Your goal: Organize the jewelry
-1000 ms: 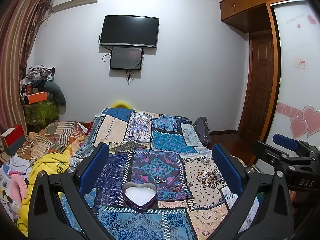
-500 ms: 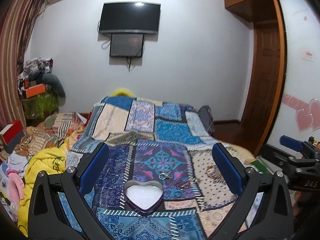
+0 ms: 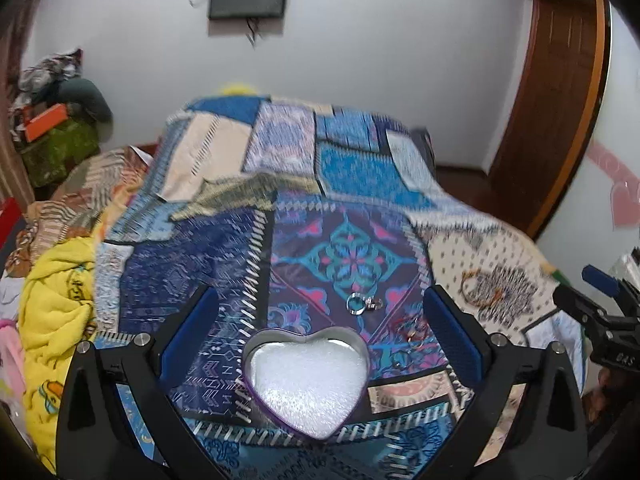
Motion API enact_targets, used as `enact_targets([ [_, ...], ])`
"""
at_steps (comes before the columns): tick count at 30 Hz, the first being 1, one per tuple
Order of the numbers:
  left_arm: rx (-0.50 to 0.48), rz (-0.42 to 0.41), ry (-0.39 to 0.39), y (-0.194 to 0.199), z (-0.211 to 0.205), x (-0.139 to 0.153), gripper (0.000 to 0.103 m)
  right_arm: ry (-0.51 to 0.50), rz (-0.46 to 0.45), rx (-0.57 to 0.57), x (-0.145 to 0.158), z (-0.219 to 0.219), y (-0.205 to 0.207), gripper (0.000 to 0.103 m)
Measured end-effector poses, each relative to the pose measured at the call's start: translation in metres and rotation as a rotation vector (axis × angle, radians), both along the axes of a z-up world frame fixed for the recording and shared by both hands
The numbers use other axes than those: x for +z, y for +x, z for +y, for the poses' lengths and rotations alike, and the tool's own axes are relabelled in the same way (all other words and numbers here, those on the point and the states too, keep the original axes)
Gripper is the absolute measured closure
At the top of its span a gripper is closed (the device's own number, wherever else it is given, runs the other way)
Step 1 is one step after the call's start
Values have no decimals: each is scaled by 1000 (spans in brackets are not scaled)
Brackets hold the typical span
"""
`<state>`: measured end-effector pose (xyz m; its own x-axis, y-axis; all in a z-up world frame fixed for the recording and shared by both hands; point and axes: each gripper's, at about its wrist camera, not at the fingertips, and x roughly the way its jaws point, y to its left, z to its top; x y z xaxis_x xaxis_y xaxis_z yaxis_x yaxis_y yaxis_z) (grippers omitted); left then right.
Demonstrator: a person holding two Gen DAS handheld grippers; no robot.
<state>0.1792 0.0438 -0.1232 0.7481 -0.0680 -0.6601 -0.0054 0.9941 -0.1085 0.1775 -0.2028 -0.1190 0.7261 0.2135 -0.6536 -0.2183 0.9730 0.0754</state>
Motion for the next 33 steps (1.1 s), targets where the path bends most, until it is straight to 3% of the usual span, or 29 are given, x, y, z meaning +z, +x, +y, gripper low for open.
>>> enact_targets([
  [7, -104, 157, -24, 49, -7, -32, 15, -36, 37, 61, -21, 1, 26, 5],
  [9, -133, 196, -14, 60, -13, -39, 17, -26, 62, 86, -28, 0, 36, 15],
  [11, -182, 262, -2, 72, -19, -50, 25, -6, 103, 113, -34, -2, 46, 24],
  [12, -197, 289, 6, 77, -22, -55, 31, 8, 125, 124, -38, -3, 52, 25],
  [19, -292, 410, 30, 99, -34, -82, 41, 33, 212, 147, -60, -7, 78, 29],
  [29, -323, 412, 40, 106, -34, -91, 56, -71, 285, 248, -79, 10, 99, 30],
  [31, -333, 405, 47, 106, -35, -91, 65, -97, 285, 260, -82, 14, 99, 33],
  [33, -341, 399, 62, 106, -37, -92, 69, -118, 287, 269, -84, 17, 100, 43],
])
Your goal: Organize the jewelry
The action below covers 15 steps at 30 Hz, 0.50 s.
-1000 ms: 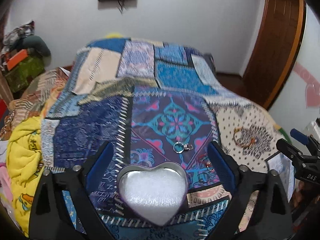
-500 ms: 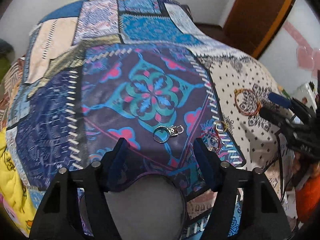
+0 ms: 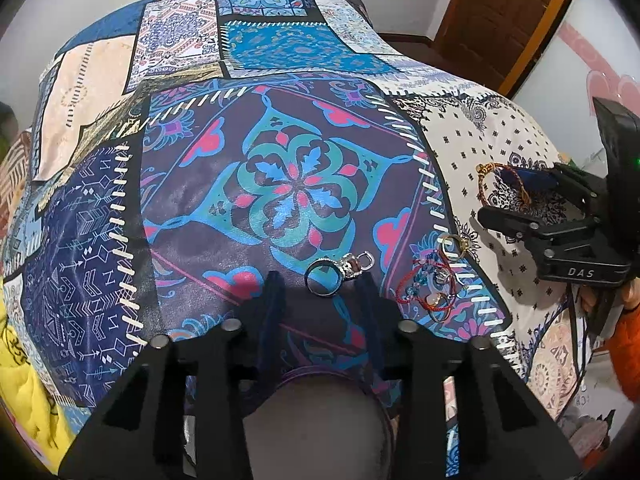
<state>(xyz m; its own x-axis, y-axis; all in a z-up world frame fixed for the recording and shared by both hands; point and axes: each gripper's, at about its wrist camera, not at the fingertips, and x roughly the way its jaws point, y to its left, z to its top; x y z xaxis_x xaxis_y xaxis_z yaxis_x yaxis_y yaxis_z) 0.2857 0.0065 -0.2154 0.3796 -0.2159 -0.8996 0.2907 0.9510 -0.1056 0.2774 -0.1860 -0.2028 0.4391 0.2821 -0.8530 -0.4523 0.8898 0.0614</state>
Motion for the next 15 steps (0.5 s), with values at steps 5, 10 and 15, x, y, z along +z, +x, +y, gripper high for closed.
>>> enact_targets([
  [5, -9, -10, 7, 0, -2, -1, 79, -16, -5, 5, -1, 3, 0, 68],
  [10, -9, -21, 2, 0, -3, -1, 84, 20, 17, 0, 0, -1, 0, 95],
  [15, 3, -31, -6, -2, -1, 1, 84, 44, 35, -10, 2, -4, 0, 98],
])
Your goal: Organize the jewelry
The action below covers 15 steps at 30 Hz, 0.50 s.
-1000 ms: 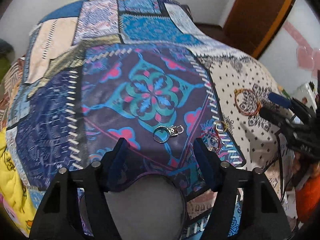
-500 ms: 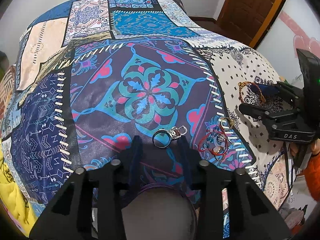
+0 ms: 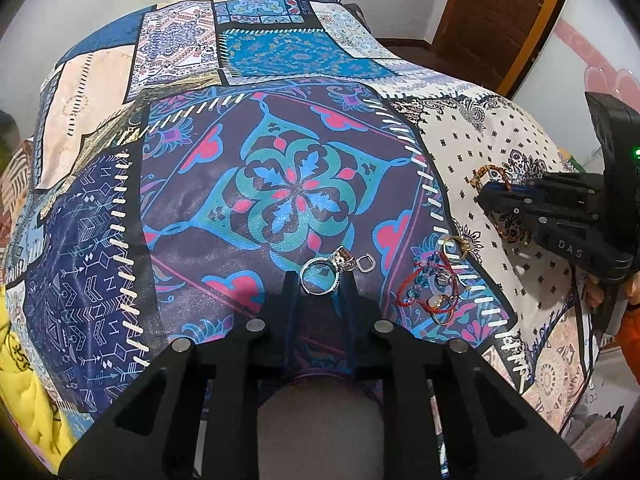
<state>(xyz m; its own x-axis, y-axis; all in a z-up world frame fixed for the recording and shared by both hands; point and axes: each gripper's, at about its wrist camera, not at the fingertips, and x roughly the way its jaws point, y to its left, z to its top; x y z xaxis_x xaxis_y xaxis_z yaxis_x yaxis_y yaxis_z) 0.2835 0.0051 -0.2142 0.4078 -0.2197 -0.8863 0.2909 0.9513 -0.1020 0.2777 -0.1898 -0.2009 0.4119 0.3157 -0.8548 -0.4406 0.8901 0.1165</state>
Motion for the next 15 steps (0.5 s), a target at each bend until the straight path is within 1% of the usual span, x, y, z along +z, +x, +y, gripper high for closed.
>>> enact_targets([
  [5, 30, -32, -19, -6, 7, 13, 84, 13, -4, 2, 8, 1, -7, 99],
  [10, 68, -90, -54, -19, 17, 37, 84, 34, -53, 11, 31, 4, -19, 99],
  [15, 101, -144, -60, -34, 26, 60, 84, 43, -111, 26, 53, 9, -32, 99],
])
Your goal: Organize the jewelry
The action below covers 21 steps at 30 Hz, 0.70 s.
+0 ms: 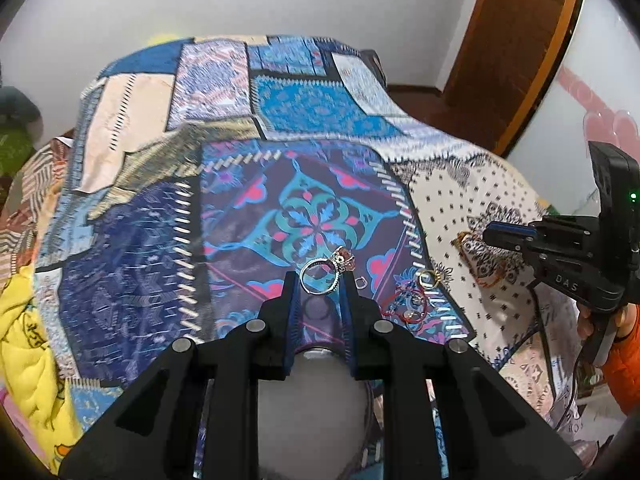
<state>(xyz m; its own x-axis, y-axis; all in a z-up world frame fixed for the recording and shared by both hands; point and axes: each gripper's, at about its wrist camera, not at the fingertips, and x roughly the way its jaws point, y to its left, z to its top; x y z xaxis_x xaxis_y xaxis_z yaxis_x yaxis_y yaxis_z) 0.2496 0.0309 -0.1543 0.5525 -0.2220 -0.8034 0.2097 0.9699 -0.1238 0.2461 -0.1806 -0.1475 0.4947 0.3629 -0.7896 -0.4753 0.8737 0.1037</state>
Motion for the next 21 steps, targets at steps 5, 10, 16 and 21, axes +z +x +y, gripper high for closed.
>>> enact_targets([
  [5, 20, -31, 3, -16, 5, 15, 84, 0, -33, -5, 16, -4, -9, 99],
  [10, 24, -61, 23, -34, 6, 23, 84, -22, 15, -11, 11, -6, -9, 89],
  [16, 46, -64, 46, -48, 15, 16, 84, -88, 37, -23, -16, 4, 5, 60],
  [21, 77, -34, 28, -49, 29, 3, 84, -166, 92, -1, -45, 17, 25, 78],
])
